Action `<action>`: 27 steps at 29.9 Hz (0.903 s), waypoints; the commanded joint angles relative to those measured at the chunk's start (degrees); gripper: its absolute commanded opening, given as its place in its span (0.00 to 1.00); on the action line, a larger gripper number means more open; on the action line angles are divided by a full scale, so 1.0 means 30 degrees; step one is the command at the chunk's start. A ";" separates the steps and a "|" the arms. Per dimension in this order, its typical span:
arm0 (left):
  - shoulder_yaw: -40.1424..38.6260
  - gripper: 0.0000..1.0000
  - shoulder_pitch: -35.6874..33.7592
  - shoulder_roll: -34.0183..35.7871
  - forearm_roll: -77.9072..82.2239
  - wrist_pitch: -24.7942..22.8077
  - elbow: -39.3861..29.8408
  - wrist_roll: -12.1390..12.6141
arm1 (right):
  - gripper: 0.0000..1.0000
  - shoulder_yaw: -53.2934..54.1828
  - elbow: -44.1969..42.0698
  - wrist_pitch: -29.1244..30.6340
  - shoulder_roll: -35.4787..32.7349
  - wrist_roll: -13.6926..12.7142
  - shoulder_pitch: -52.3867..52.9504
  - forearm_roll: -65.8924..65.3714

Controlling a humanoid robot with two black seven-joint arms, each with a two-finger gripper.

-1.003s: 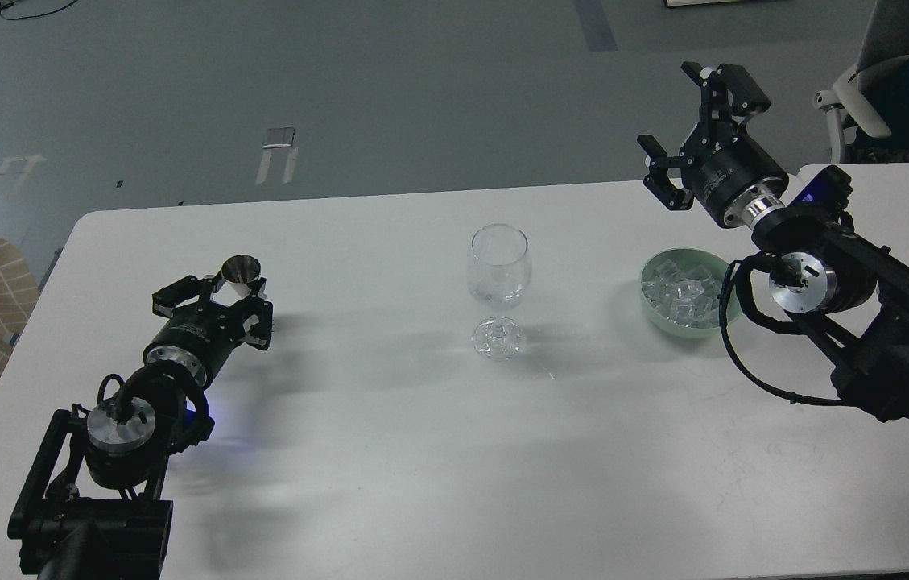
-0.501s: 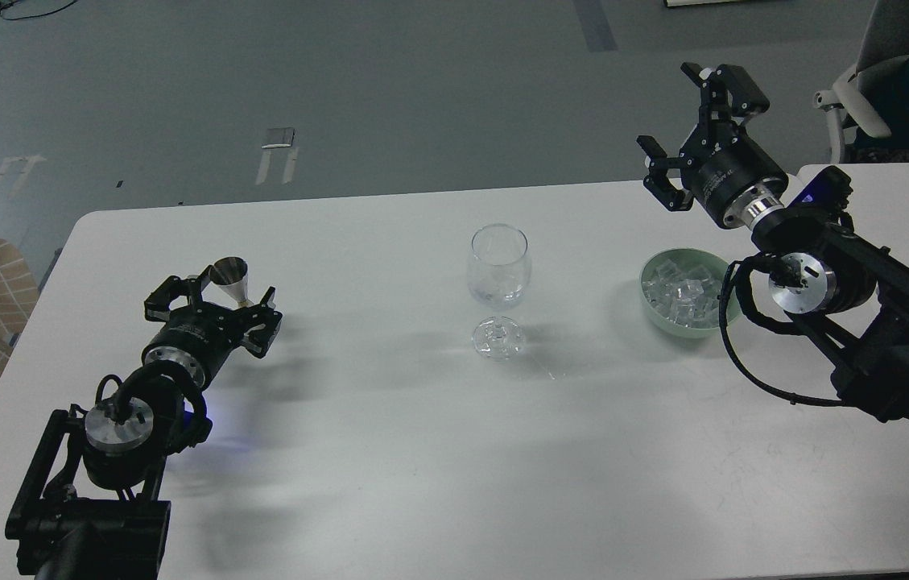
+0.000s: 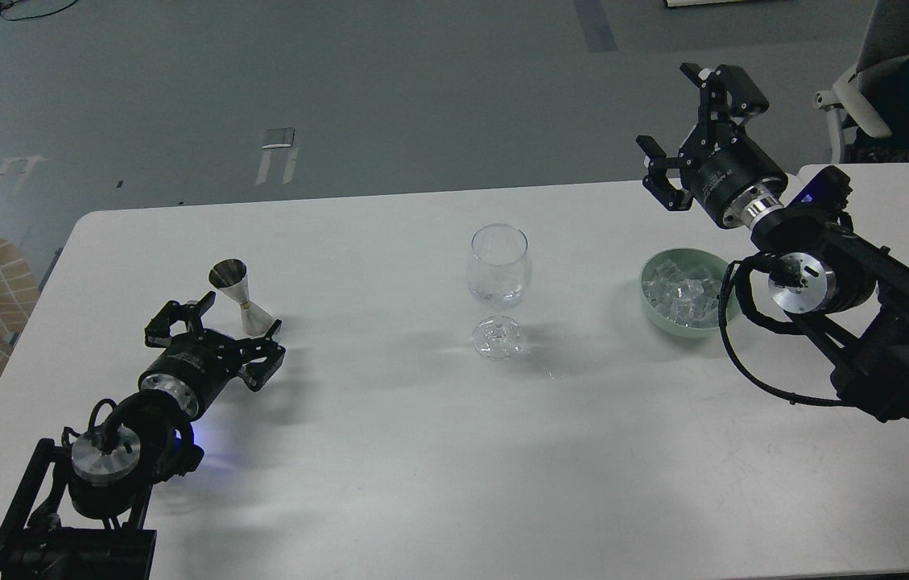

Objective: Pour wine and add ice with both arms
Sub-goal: 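Release the jigger and raise the left gripper away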

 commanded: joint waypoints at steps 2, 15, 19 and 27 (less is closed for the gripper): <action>-0.0425 0.98 0.1386 0.1057 -0.0030 -0.1354 -0.0069 0.0355 | 1.00 0.0001 0.0120 0.0001 -0.0109 -0.0001 0.0020 0.0000; -0.1804 0.98 0.2827 0.5158 0.1375 -0.8026 0.0224 -0.0871 | 1.00 0.0001 0.0852 0.0001 -0.0782 -0.0001 0.0020 0.0000; -0.1745 0.98 0.0868 0.6742 0.3012 -0.8026 0.0224 -0.2248 | 1.00 0.0001 0.1496 0.0001 -0.1543 -0.0001 -0.0126 -0.0087; -0.1073 0.98 -0.4406 0.7242 0.9194 -0.8026 0.0868 -0.4330 | 1.00 -0.1463 0.4014 -0.0174 -0.4354 -0.0001 -0.0243 -0.4127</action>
